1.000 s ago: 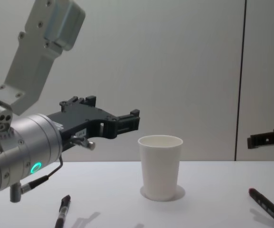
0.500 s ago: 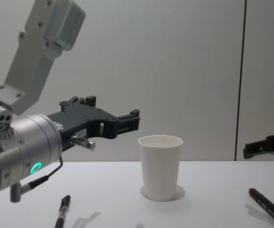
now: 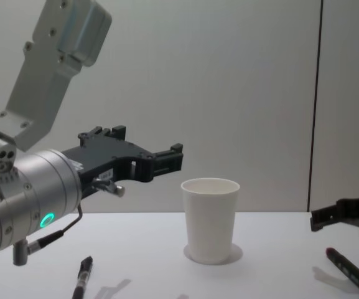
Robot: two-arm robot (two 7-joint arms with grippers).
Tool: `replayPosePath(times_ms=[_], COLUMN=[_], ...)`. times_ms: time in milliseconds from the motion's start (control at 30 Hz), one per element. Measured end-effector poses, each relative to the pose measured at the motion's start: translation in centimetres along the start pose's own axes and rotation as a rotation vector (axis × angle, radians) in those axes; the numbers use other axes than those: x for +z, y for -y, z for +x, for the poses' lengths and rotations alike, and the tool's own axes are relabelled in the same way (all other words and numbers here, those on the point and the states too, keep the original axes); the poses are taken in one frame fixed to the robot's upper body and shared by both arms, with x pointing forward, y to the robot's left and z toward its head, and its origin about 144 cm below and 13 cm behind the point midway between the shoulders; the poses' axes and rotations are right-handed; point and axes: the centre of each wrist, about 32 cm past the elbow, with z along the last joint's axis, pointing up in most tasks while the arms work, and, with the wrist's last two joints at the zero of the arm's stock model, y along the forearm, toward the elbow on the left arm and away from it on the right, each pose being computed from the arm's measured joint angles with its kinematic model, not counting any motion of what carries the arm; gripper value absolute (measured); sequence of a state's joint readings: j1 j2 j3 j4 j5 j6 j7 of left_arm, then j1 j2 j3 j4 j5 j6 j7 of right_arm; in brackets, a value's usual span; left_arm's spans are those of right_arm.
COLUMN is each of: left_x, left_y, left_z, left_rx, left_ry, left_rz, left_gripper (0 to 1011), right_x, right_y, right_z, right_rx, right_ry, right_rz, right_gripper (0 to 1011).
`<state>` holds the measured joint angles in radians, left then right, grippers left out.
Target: Place the pen into the pen holder.
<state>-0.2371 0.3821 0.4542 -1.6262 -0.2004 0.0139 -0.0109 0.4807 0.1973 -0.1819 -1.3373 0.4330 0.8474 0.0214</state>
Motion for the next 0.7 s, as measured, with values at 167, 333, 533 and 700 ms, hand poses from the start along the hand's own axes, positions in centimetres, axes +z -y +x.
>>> replayPosePath(times_ms=[167,333,533,700], left_x=[0.0,0.0,0.0,0.0], left_y=[0.0,0.0,0.0,0.0], left_z=[0.0,0.0,0.0,0.0], left_rx=[0.000,0.000,0.000,0.000], left_ry=[0.000,0.000,0.000,0.000], left_rz=[0.000,0.000,0.000,0.000], left_gripper=[1004,1004,1004,1004], right_x=[0.2,0.6,1.0,1.5], right_y=[-0.7,-1.3,-1.8,-2.2], right_z=[0.0,0.1,0.2,0.4], right_rx=[-0.009,-0.018,-0.028,-0.033], right_ry=[-0.004,-0.005,-0.007,-0.009], right_rz=[-0.033,-0.054,-0.075,-0.090], right_gripper=[1001,1001,1001,1001])
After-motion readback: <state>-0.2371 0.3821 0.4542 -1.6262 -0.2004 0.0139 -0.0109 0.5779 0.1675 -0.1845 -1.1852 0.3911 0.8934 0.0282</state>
